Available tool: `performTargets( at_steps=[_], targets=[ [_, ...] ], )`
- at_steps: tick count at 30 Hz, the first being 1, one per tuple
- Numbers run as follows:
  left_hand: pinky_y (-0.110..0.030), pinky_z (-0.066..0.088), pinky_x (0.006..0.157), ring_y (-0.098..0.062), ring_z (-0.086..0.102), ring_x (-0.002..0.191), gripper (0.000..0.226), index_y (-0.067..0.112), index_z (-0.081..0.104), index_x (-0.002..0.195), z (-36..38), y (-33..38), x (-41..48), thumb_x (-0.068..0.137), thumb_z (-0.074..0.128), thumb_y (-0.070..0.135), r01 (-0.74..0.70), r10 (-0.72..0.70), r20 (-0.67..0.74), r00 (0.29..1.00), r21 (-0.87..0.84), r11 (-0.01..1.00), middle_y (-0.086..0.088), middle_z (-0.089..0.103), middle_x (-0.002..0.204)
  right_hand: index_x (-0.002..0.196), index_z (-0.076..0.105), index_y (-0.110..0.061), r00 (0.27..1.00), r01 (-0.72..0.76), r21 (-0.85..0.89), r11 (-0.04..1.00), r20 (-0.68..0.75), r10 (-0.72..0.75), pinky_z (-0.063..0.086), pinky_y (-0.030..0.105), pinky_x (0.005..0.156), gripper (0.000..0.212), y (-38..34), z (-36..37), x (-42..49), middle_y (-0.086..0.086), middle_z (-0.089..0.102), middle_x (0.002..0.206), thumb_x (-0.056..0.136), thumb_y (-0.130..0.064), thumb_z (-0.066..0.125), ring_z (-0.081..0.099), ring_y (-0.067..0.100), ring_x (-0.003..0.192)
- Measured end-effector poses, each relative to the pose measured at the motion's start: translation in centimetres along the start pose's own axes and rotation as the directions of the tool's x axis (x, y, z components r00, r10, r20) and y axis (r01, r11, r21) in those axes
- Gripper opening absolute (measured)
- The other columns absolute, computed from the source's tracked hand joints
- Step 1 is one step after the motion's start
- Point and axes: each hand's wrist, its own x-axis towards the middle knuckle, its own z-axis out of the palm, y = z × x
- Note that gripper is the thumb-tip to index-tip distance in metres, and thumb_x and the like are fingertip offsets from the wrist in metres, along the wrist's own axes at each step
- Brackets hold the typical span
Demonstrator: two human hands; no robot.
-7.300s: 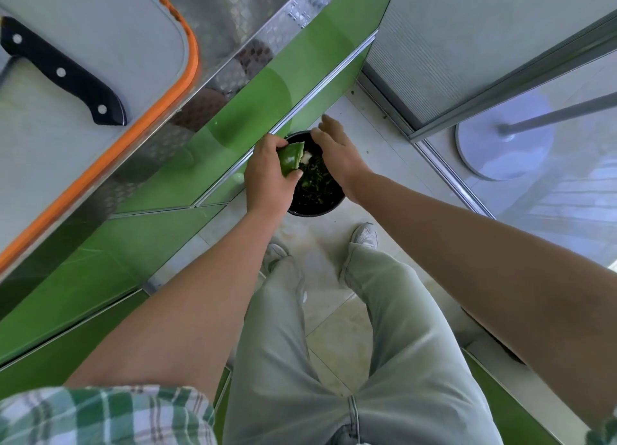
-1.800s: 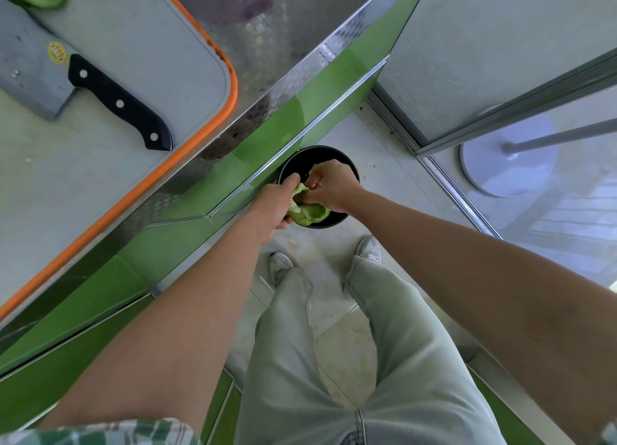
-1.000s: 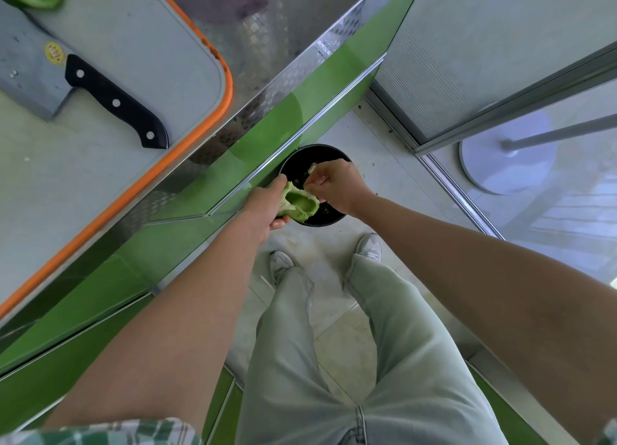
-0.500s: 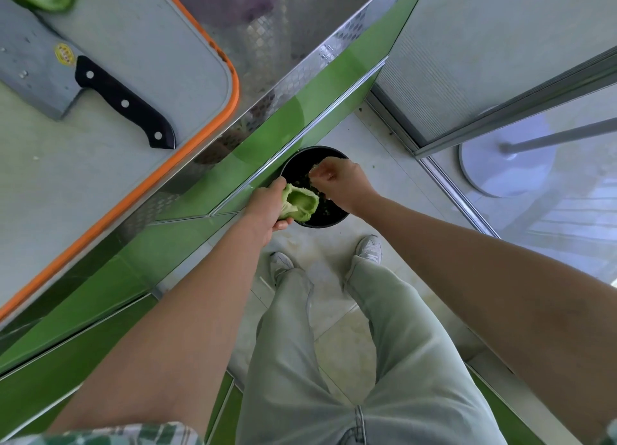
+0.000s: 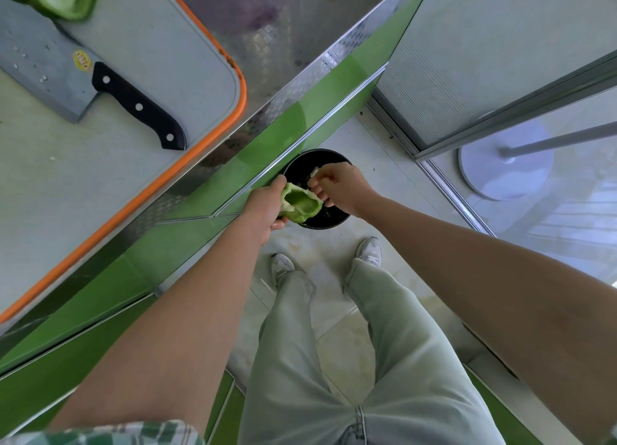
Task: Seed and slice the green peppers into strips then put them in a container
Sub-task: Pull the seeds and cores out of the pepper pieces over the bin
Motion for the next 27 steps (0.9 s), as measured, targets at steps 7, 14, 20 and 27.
performTargets(
  at_steps=[7,14,20,27],
  targets=[
    [-0.02,0.025,0.038,-0.014,0.042,0.048,0.055,0.009,0.057,0.082,0.0,0.7,-0.8,0.102,0.033,0.054,0.067,-0.044,0.131,0.99,-0.174,0.982,-0.011,0.057,0.069,0.099,0.064,-0.019,0.999,0.028,-0.091,0.995,0.04,-0.024,0.042,0.013,0.064,0.011,-0.6,0.1,-0.6,-0.009,0.064,0.083,0.094,-0.019,0.054,0.065,0.007,0.067],
    [-0.023,0.048,0.051,-0.021,0.057,0.069,0.012,0.007,0.055,0.107,1.4,0.3,-1.0,0.096,0.055,0.013,-0.096,0.115,0.22,0.969,-0.094,0.991,-0.018,0.065,0.097,0.073,0.047,-0.015,0.981,-0.161,0.003,0.987,-0.105,0.16,0.037,0.019,0.047,0.015,-0.8,0.8,-0.7,0.0,0.061,0.063,0.086,-0.016,0.054,0.069,0.014,0.057],
    [-0.029,0.045,0.058,-0.018,0.051,0.064,0.023,0.016,0.051,0.088,1.5,0.4,-1.3,0.099,0.034,0.006,-0.197,0.196,0.079,0.977,-0.006,0.98,-0.009,0.057,0.078,0.089,0.065,-0.008,0.997,-0.067,-0.074,0.995,-0.027,0.066,0.058,0.027,0.062,0.031,-0.5,0.4,-0.9,0.004,0.072,0.07,0.092,-0.038,0.06,0.068,0.013,0.055],
    [-0.024,0.044,0.046,-0.021,0.047,0.059,0.031,0.013,0.057,0.082,1.2,0.3,-1.3,0.098,0.031,0.009,-0.178,0.158,0.223,0.962,0.071,0.981,-0.014,0.051,0.074,0.086,0.063,-0.014,0.985,0.12,-0.297,0.947,-0.088,-0.152,0.051,0.028,0.065,0.011,-1.0,0.4,-0.2,0.002,0.068,0.081,0.082,-0.021,0.071,0.064,0.018,0.075]
  ],
)
